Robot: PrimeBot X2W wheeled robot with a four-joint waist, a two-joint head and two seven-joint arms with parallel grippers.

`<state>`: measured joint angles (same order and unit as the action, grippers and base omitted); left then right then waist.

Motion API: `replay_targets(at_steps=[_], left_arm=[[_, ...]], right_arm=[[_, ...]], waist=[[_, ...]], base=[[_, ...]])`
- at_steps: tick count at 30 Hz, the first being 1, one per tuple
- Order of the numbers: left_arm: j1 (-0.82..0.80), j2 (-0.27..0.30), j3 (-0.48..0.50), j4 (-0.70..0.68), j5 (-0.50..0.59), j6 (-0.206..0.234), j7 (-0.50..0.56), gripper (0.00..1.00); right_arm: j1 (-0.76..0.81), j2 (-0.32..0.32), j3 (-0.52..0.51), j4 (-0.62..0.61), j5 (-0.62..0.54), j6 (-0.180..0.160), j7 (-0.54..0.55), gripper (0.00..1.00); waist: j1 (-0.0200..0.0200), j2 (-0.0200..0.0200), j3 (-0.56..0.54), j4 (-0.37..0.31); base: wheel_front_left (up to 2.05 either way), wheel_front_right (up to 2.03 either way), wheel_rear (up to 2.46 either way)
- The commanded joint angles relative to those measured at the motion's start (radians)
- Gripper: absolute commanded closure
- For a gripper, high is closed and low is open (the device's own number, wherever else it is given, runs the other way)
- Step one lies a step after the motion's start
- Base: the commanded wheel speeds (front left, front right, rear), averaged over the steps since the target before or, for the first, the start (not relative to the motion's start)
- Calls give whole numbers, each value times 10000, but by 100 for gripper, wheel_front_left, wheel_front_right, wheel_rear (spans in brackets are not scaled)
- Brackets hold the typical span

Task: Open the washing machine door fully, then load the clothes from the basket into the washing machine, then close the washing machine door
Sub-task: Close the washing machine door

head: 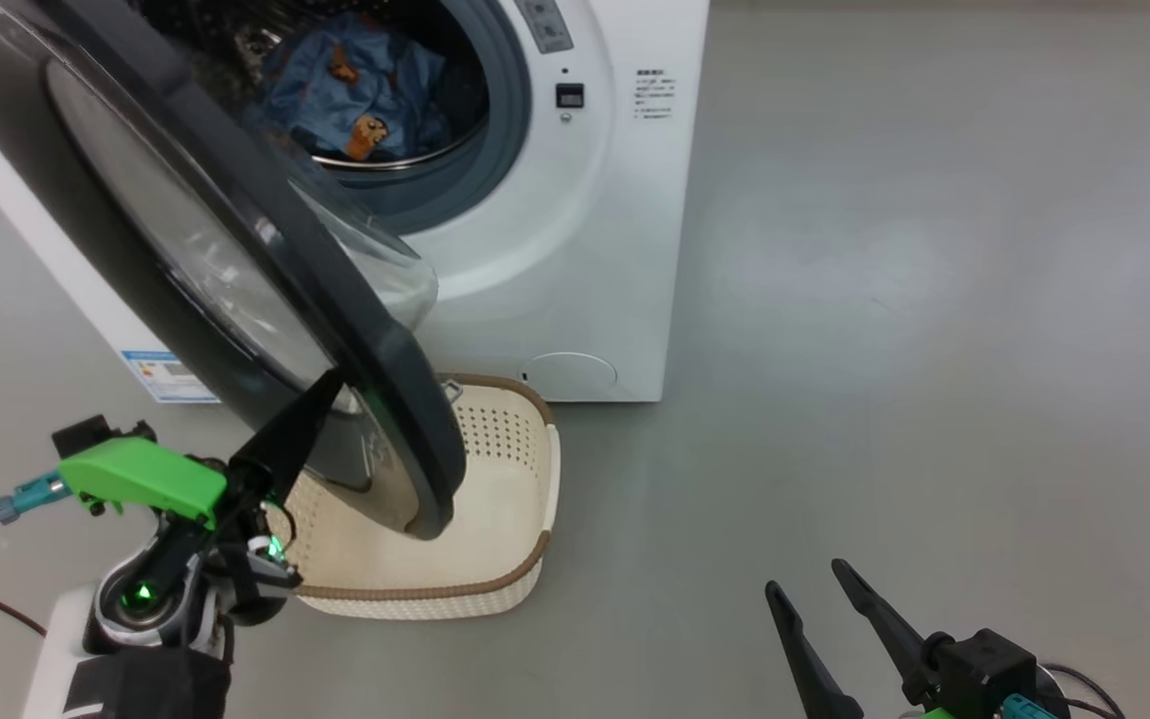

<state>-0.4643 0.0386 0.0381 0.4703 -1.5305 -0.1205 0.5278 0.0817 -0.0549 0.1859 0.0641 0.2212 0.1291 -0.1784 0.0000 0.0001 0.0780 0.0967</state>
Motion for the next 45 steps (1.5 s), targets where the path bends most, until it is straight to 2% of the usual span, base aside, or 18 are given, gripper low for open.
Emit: replay_targets(at_steps=[1, 16, 31, 39, 45], left_arm=[[-513, 118, 41, -211, -123, -102, -146, 100], [-996, 117, -611, 71, -434, -102, -2294, 100], [-1662, 116, -654, 348, -741, -102, -4276, 100], [-2040, 116, -687, 619, -742, -102, -4740, 100], [-1996, 116, -647, 604, -688, -102, -4627, 100]], right_arm=[[-368, 33, 230, -246, -72, 16, -145, 0], [-590, 40, 228, -172, -56, 16, -271, 0], [-759, 45, 216, 6, 16, 16, -458, 0], [-822, 46, 212, 82, 105, 16, -557, 0], [-842, 46, 106, 110, 124, 16, -637, 0]], waist=[[0, -1, 154, -272], [0, -1, 556, -1220], [0, -1, 906, -2282], [0, -1, 1057, -2611], [0, -1, 1071, -2540]], base=[[0, 0, 0], [0, 0, 0], [0, 0, 0], [0, 0, 0], [0, 0, 0]])
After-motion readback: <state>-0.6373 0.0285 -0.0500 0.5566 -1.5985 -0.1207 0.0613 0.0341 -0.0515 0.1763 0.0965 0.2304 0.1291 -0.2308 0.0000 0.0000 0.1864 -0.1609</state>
